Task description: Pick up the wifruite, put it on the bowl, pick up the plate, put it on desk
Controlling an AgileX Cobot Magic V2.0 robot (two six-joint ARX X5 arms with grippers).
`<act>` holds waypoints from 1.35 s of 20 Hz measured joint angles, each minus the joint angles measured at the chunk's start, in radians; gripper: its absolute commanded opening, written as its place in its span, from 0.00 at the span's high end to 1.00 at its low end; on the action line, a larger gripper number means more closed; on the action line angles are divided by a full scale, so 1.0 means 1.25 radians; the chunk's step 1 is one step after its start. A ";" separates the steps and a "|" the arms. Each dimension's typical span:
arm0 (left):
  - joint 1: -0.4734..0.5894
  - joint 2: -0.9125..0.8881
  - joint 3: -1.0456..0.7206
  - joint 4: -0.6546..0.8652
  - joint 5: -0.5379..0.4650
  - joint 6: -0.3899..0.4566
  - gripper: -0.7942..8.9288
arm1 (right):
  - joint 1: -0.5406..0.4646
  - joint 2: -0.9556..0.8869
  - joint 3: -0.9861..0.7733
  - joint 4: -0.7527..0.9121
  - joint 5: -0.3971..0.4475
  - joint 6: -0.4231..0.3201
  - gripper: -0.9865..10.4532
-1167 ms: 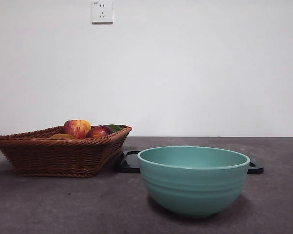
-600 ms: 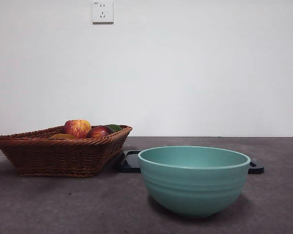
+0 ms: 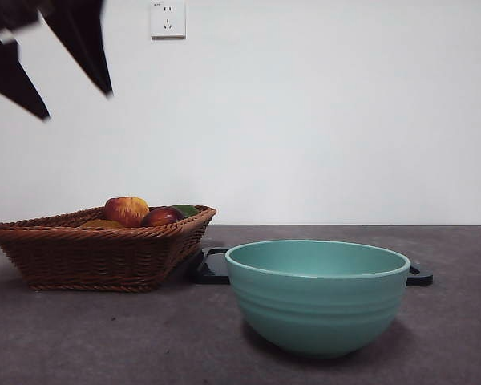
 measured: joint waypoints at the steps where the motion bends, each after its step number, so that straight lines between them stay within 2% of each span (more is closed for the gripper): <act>1: -0.005 0.042 0.005 0.022 -0.015 0.000 0.45 | 0.000 0.000 0.000 0.000 0.000 0.000 0.55; 6: -0.007 0.183 0.007 0.077 -0.067 0.000 0.45 | 0.000 0.000 0.000 0.000 0.000 0.000 0.55; 12: -0.007 0.287 0.007 0.122 -0.074 0.000 0.45 | 0.000 0.000 0.000 0.007 0.000 0.000 0.55; 18: -0.007 0.335 0.007 0.161 -0.074 0.000 0.45 | 0.000 0.000 0.000 0.013 0.000 0.000 0.55; 21: -0.007 0.335 0.008 0.165 -0.074 -0.006 0.54 | 0.000 0.000 0.000 0.014 0.000 0.000 0.55; 27: -0.007 0.341 0.008 0.163 -0.075 -0.016 0.57 | 0.000 0.000 0.000 0.014 0.000 0.000 0.55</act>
